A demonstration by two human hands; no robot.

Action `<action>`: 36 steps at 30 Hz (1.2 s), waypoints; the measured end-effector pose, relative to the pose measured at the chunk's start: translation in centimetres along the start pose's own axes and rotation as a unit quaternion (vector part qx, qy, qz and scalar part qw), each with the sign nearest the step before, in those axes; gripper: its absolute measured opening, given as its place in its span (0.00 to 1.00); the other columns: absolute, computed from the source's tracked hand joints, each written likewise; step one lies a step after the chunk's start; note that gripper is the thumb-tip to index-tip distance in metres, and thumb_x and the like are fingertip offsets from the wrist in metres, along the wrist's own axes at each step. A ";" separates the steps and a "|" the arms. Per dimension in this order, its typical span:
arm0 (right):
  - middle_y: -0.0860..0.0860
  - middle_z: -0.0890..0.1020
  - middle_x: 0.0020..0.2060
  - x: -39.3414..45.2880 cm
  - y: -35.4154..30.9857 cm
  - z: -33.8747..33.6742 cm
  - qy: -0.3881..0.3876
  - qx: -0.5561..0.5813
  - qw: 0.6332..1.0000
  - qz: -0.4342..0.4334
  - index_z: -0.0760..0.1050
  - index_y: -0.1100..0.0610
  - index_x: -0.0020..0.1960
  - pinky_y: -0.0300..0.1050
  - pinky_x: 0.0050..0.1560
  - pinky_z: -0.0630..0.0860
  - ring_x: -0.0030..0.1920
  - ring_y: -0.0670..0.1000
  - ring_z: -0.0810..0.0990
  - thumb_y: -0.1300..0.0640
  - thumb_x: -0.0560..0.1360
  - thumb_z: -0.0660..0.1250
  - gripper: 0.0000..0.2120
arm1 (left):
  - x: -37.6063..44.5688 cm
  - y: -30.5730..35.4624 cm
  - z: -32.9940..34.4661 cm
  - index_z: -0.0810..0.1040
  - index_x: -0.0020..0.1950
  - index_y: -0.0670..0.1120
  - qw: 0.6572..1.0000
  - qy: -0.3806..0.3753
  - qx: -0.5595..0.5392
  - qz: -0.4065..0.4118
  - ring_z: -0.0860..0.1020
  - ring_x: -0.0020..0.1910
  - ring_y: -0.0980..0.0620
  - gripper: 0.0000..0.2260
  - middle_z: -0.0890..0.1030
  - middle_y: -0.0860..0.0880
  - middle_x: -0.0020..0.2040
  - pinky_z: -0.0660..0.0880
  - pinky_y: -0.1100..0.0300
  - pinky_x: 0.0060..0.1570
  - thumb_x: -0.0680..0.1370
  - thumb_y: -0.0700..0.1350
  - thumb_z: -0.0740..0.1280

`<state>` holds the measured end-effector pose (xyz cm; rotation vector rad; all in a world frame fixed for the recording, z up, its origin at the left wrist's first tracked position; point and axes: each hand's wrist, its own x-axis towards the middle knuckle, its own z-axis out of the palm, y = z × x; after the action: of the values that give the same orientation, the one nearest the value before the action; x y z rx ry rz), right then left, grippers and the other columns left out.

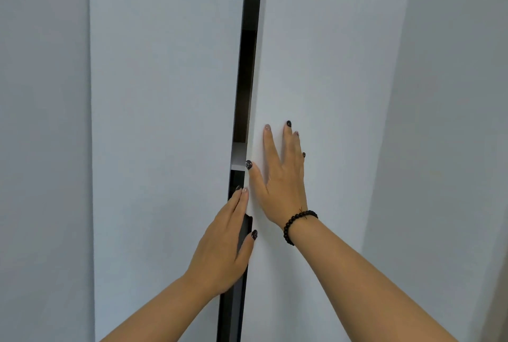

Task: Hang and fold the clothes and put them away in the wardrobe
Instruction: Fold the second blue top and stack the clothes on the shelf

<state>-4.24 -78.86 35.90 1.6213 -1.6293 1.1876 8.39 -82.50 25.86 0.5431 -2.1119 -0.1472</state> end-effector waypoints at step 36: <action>0.57 0.42 0.77 7.7 6.0 15.5 0.064 -0.225 0.971 0.039 0.44 0.51 0.78 0.65 0.73 0.41 0.77 0.59 0.39 0.41 0.80 0.49 0.31 | 7.4 -14.6 10.3 0.45 0.78 0.44 0.962 0.026 0.125 -0.243 0.50 0.75 0.31 0.34 0.46 0.35 0.78 0.62 0.27 0.61 0.79 0.65 0.37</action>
<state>-7.92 -96.77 34.18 1.1810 -1.7367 0.8563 1.15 -99.79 21.13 1.1999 -1.9207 -0.1407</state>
